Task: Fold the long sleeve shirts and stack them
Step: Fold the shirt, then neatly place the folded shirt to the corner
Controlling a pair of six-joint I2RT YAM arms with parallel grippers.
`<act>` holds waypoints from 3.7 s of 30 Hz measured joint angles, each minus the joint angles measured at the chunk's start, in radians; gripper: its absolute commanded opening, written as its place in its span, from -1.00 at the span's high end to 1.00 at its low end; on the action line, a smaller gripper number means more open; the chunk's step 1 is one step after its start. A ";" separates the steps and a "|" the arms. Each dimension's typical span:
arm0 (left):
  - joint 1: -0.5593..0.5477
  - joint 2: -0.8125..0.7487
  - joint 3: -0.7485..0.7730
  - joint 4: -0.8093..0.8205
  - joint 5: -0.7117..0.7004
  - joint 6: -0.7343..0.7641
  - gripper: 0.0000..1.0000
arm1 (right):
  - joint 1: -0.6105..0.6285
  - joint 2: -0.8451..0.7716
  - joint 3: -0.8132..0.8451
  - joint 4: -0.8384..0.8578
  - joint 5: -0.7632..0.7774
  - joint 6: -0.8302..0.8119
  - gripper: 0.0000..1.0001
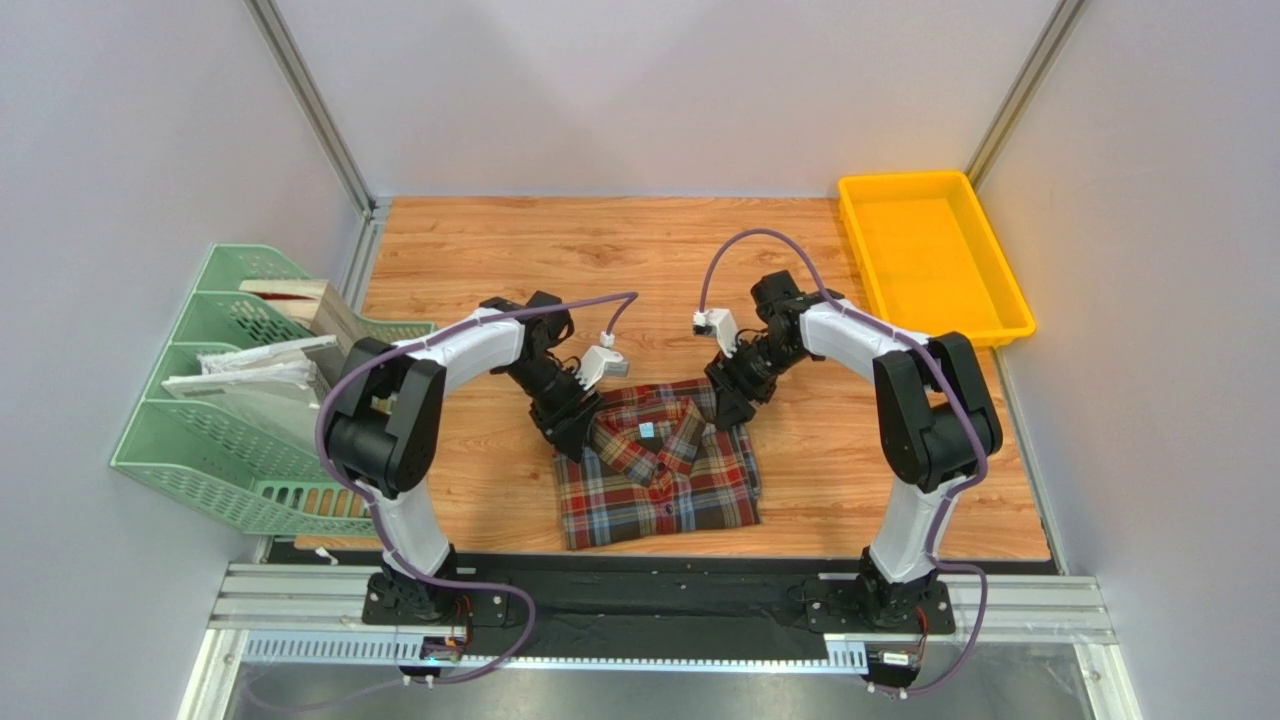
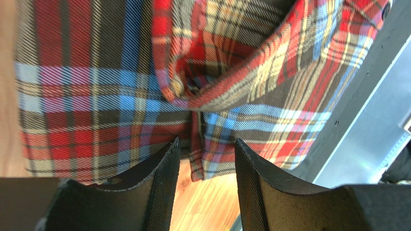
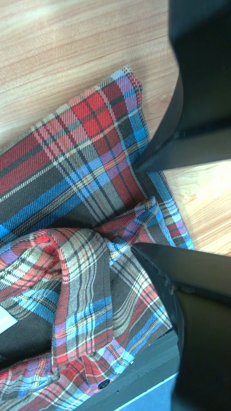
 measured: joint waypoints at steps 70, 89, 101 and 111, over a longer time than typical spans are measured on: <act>0.000 -0.042 0.037 0.186 -0.148 -0.092 1.00 | -0.048 0.039 0.053 -0.019 -0.026 0.032 1.00; 0.015 0.121 0.174 0.198 -0.209 -0.148 0.91 | -0.083 0.155 0.164 -0.025 0.027 0.145 1.00; 0.077 -0.045 0.184 0.213 -0.207 -0.240 -0.98 | -0.140 0.010 0.198 0.005 0.177 0.293 -0.55; -0.158 -0.461 0.096 0.237 -0.267 -0.351 -0.99 | -0.132 -0.350 0.111 -0.004 0.201 0.396 -1.00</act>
